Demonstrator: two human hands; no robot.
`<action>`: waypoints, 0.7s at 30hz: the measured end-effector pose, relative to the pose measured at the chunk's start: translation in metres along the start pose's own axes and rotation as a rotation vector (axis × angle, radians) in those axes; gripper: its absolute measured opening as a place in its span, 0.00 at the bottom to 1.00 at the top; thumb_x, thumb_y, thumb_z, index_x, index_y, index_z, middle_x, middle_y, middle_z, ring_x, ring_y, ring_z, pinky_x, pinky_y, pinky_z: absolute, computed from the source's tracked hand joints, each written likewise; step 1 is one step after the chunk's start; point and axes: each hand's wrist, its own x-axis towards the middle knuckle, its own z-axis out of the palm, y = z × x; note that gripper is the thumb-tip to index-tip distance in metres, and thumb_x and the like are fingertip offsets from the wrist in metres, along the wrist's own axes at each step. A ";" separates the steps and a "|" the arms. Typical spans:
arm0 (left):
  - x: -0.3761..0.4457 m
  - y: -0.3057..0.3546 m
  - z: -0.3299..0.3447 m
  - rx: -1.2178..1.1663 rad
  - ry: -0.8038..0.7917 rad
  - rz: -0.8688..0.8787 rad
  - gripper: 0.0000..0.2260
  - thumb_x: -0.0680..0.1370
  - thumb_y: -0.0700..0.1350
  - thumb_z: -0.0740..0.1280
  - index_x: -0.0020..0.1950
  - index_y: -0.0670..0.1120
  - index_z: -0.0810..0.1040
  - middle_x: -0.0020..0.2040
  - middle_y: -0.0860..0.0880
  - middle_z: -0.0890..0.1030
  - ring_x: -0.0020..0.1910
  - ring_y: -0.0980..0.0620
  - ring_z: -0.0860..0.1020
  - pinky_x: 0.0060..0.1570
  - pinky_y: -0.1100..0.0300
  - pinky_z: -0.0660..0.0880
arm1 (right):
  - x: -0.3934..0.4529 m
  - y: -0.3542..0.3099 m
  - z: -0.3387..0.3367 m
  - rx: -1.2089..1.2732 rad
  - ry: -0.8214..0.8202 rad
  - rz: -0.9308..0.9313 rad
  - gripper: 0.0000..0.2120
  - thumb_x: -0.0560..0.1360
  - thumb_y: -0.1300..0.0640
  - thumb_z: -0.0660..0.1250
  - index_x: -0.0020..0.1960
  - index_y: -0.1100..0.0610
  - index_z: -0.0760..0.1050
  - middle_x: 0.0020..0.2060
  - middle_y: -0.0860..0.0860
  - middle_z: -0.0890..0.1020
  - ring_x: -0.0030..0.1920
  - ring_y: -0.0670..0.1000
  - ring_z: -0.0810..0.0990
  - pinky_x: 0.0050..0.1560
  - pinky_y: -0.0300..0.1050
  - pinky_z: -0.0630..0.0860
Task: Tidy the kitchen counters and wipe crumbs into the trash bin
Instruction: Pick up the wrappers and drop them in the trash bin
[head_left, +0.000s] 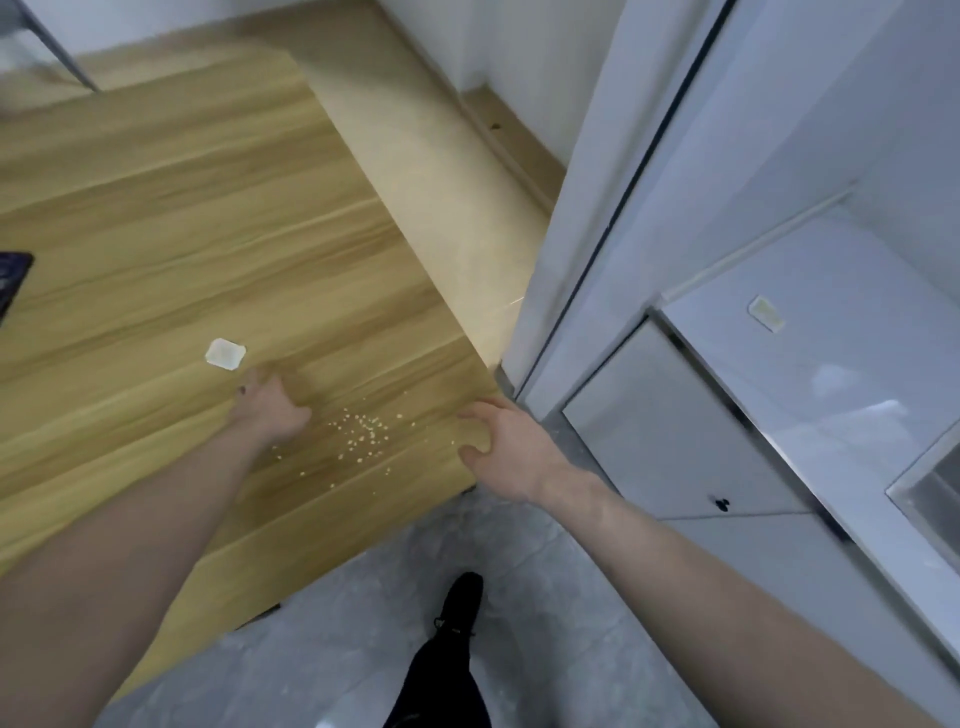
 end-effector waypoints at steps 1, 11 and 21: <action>0.010 -0.004 -0.001 -0.010 -0.004 -0.016 0.32 0.77 0.52 0.69 0.77 0.42 0.63 0.81 0.42 0.51 0.76 0.36 0.60 0.70 0.47 0.66 | 0.008 -0.001 0.001 -0.008 -0.006 -0.003 0.25 0.78 0.52 0.67 0.74 0.51 0.71 0.75 0.50 0.68 0.73 0.52 0.70 0.74 0.44 0.65; 0.083 -0.019 -0.010 -0.066 -0.082 -0.175 0.28 0.78 0.48 0.64 0.77 0.43 0.63 0.82 0.41 0.45 0.73 0.35 0.64 0.67 0.50 0.67 | 0.036 0.014 0.005 0.003 -0.015 0.025 0.23 0.78 0.52 0.68 0.73 0.45 0.71 0.75 0.46 0.67 0.73 0.48 0.69 0.73 0.42 0.67; 0.120 -0.037 0.001 -0.143 -0.060 -0.248 0.29 0.78 0.46 0.63 0.78 0.39 0.62 0.78 0.40 0.62 0.76 0.35 0.62 0.74 0.43 0.61 | 0.043 0.028 0.007 0.020 0.001 0.082 0.23 0.78 0.52 0.66 0.73 0.44 0.71 0.74 0.40 0.66 0.68 0.45 0.73 0.65 0.38 0.71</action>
